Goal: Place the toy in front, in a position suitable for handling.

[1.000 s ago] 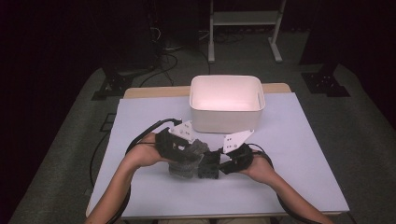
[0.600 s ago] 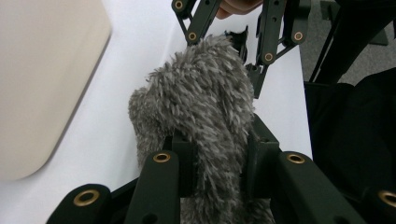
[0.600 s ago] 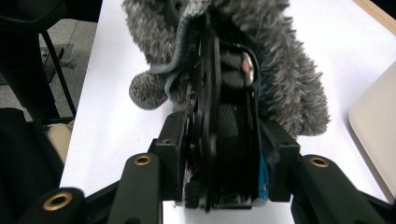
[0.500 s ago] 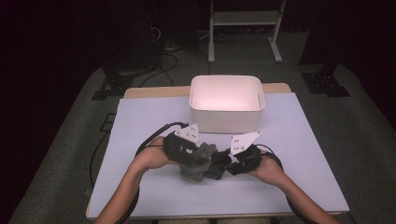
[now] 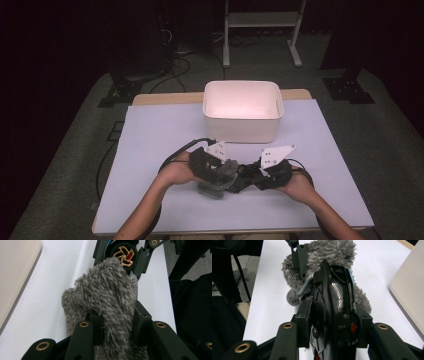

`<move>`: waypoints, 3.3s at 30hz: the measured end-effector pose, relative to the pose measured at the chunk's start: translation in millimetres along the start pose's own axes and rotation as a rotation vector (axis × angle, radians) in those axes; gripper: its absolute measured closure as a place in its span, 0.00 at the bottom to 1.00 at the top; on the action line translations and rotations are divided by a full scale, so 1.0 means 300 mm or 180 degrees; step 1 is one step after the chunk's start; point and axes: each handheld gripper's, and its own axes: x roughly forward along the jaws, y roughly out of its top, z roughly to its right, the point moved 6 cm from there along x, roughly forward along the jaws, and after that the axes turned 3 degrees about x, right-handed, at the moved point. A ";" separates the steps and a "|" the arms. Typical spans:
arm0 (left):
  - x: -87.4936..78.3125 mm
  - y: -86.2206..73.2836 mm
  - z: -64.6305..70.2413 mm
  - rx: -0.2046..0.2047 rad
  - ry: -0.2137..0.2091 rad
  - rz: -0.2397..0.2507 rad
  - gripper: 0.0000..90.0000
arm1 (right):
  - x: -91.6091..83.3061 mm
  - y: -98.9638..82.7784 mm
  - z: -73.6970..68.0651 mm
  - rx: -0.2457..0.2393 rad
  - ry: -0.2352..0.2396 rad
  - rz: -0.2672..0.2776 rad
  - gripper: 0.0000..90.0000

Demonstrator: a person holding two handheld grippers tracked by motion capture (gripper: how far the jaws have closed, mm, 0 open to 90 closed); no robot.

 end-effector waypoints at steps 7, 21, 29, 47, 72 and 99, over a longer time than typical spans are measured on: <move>0.010 0.012 0.003 0.0016 -0.0048 0.0058 0.76 | -0.014 -0.019 -0.003 0.0001 -0.0007 0.0001 0.64; 0.014 0.105 -0.011 0.0072 -0.0008 0.0192 0.82 | -0.035 -0.054 0.007 0.0086 -0.0056 0.0004 0.63; 0.039 0.101 -0.002 0.0133 -0.0058 -0.0003 0.82 | -0.053 -0.091 0.011 0.0167 -0.0079 -0.0022 0.63; 0.092 0.094 0.004 0.0270 0.0023 -0.0333 0.80 | -0.073 -0.187 0.010 0.0192 -0.0116 -0.0290 0.62; -0.105 0.008 -0.003 0.0044 0.0133 0.0025 0.80 | 0.148 -0.103 0.003 0.0021 0.0336 -0.0544 0.61; -0.028 -0.031 0.018 0.0193 0.0156 -0.0432 0.80 | 0.107 -0.115 -0.002 0.0073 0.0222 -0.0414 0.70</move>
